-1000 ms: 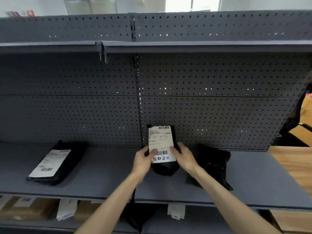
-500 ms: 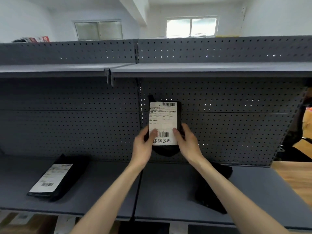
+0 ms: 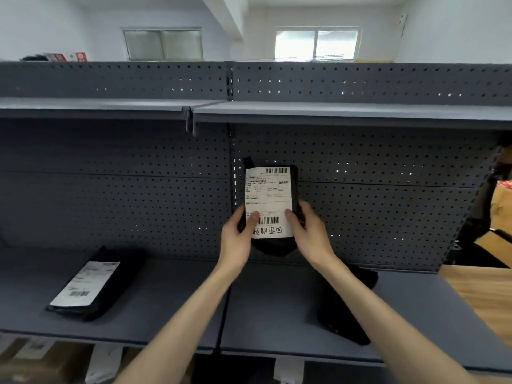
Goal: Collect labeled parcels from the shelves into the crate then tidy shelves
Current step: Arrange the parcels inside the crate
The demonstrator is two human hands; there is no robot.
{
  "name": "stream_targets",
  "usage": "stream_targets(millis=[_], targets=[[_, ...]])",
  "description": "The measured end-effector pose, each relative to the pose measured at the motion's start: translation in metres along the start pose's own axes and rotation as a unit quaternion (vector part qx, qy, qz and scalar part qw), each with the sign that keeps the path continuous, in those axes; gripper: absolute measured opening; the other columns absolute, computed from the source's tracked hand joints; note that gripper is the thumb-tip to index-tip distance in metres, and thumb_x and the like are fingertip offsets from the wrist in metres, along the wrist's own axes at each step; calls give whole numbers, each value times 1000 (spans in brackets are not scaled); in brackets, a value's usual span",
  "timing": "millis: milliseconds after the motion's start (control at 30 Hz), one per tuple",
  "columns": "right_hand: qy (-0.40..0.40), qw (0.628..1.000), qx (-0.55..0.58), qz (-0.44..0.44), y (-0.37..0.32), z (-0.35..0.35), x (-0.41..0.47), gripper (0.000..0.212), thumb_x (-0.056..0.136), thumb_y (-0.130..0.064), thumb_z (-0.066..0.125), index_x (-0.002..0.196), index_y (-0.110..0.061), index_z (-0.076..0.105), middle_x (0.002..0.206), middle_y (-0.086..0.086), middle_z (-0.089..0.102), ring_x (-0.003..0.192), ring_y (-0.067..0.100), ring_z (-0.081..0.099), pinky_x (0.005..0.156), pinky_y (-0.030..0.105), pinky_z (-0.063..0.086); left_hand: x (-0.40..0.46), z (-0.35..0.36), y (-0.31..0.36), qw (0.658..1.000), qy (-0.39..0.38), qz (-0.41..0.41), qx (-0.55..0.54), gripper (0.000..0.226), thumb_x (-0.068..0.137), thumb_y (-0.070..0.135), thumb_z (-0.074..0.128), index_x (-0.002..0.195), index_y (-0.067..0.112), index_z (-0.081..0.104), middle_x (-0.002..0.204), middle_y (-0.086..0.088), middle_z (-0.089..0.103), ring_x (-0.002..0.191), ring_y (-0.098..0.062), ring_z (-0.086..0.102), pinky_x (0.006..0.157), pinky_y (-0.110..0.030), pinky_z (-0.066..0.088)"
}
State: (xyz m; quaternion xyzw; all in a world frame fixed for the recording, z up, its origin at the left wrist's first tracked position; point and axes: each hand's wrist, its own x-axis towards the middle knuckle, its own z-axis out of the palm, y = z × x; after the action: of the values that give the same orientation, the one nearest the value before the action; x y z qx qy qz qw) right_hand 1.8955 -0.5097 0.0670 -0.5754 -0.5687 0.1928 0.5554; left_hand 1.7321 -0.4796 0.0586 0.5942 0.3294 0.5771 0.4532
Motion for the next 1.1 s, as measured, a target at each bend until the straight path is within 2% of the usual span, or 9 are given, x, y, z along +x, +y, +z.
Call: stream_targets(millis=[133, 267, 433, 533, 633, 733, 833, 967, 1100], targets=[[35, 999, -22, 7, -4, -15, -9, 32, 102, -28, 51, 132, -18, 51, 111, -11, 63, 94, -5, 61, 69, -1, 42, 4, 10, 2, 999, -39, -4, -1, 31, 102, 21, 59, 133, 17, 62, 119, 9, 73, 111, -6, 67, 98, -24, 53], [94, 993, -60, 31, 2, -49, -28, 30, 101, -28, 53, 128, -15, 53, 110, -7, 65, 93, 0, 63, 68, 0, 42, -2, 42, 1, 995, -103, 2, -5, 30, 101, 18, 59, 131, 17, 63, 117, 10, 73, 109, -3, 67, 90, -15, 51], [178, 976, -100, 75, 16, -113, -73, 34, 101, -25, 53, 133, -14, 51, 116, -7, 64, 90, -12, 60, 71, 4, 45, -28, 107, -1, 977, -211, -11, -38, 30, 101, 18, 60, 131, 16, 63, 117, 9, 72, 108, -2, 67, 88, -14, 51], [225, 960, -131, 97, 22, -160, -109, 37, 100, -28, 53, 134, -15, 50, 122, -3, 65, 99, -4, 62, 81, 20, 55, -51, 155, 0, 955, -288, -29, -66, 29, 101, 21, 59, 129, 19, 64, 116, 9, 73, 106, -2, 68, 87, -17, 54], [278, 940, -148, 130, 22, -209, -153, 41, 99, -36, 53, 137, -18, 48, 125, -5, 63, 110, 7, 61, 89, 37, 56, -79, 207, 2, 928, -360, -33, -86, 25, 103, 19, 57, 126, 15, 65, 115, 5, 74, 104, -6, 70, 83, -18, 55], [324, 919, -165, 150, 15, -254, -196, 36, 101, -28, 52, 136, -18, 50, 126, -7, 62, 112, 7, 60, 87, 26, 55, -111, 260, 9, 899, -428, -16, -94, 24, 104, 20, 55, 124, 14, 65, 113, 6, 74, 105, -7, 69, 83, -19, 55], [373, 893, -196, 160, 10, -298, -234, 34, 101, -25, 52, 135, -19, 51, 121, -11, 61, 107, 2, 59, 79, 12, 51, -143, 310, 22, 873, -476, 1, -106, 27, 104, 22, 54, 129, 20, 63, 113, 15, 71, 102, 3, 67, 80, -15, 54], [437, 851, -230, 179, 5, -353, -282, 34, 100, -28, 53, 132, -15, 52, 119, -8, 63, 104, 5, 62, 79, 21, 56, -186, 375, 36, 829, -542, 5, -137, 28, 104, 23, 54, 131, 25, 62, 115, 14, 72, 106, -1, 67, 85, -21, 55], [479, 818, -253, 194, 4, -393, -321, 30, 101, -26, 52, 129, -15, 52, 109, -13, 60, 90, -10, 58, 64, 6, 46, -227, 422, 44, 792, -590, -8, -158, 29, 105, 23, 52, 132, 24, 60, 113, 15, 72, 105, 0, 67, 81, -19, 56]])
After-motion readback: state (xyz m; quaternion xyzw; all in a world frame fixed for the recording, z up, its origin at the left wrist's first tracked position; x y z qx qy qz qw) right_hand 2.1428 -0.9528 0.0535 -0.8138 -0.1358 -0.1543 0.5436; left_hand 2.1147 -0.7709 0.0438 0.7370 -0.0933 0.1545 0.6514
